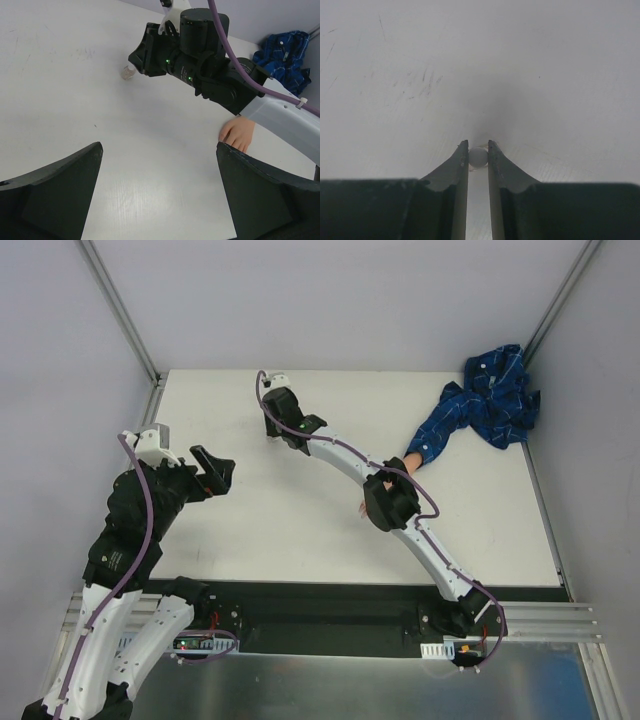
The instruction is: Paint the nails
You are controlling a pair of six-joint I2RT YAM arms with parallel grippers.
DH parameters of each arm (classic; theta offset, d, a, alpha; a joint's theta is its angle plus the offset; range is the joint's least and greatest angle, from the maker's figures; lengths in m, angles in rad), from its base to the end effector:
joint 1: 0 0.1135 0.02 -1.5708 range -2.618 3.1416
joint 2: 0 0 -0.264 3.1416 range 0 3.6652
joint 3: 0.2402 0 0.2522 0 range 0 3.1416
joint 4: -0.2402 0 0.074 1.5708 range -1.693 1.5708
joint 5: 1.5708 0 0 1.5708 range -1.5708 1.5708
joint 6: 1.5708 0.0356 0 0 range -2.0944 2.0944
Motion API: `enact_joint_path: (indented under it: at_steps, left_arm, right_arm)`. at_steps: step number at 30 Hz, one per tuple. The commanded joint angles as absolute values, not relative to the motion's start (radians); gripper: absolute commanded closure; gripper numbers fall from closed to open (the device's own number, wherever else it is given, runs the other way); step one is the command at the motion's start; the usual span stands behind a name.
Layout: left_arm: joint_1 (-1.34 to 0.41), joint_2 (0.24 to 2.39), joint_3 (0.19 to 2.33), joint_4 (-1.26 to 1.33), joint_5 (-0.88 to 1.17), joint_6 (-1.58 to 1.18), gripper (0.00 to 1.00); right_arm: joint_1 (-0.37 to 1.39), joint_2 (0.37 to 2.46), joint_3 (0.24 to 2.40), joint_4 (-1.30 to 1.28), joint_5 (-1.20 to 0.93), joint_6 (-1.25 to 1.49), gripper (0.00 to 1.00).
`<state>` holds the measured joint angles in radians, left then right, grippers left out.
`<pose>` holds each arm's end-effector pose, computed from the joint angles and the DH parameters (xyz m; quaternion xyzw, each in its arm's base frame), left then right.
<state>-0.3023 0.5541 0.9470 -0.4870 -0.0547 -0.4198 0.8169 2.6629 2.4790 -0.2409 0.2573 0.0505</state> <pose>0.1036 -0.0303 0.3913 -0.0618 0.7369 -0.2188 0.6366 0.4207 0.4348 0.2046 -0.2471 0.7989 0.1281 0.5332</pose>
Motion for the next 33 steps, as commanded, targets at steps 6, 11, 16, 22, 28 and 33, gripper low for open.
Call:
enact_joint_path:
  at_steps: [6,11,16,22,28,33]
  left_arm:
    - [-0.313,0.551,0.962,-0.477,-0.046,-0.425,0.04]
    - [-0.313,0.545,0.936,-0.468,-0.057,-0.436,0.04]
    - [-0.313,0.528,0.893,-0.437,-0.052,-0.442,0.04]
    - [-0.313,0.509,0.819,-0.377,-0.002,-0.407,0.05]
    - [-0.311,0.598,0.744,-0.175,0.392,-0.281,0.02]
    - [-0.339,0.732,0.692,-0.003,0.780,-0.092,0.05]
  right_arm:
    - [0.848,2.498,2.217,-0.075,0.382,-0.057,0.99]
    - [0.847,2.395,2.062,-0.005,0.377,-0.109,0.99]
    - [0.842,2.268,1.945,0.057,0.384,-0.110,0.99]
    - [0.812,2.077,1.726,0.084,0.328,-0.035,0.99]
    - [0.738,1.876,1.598,-0.101,0.186,0.109,0.99]
    - [0.703,1.679,1.559,-0.380,0.080,0.141,0.99]
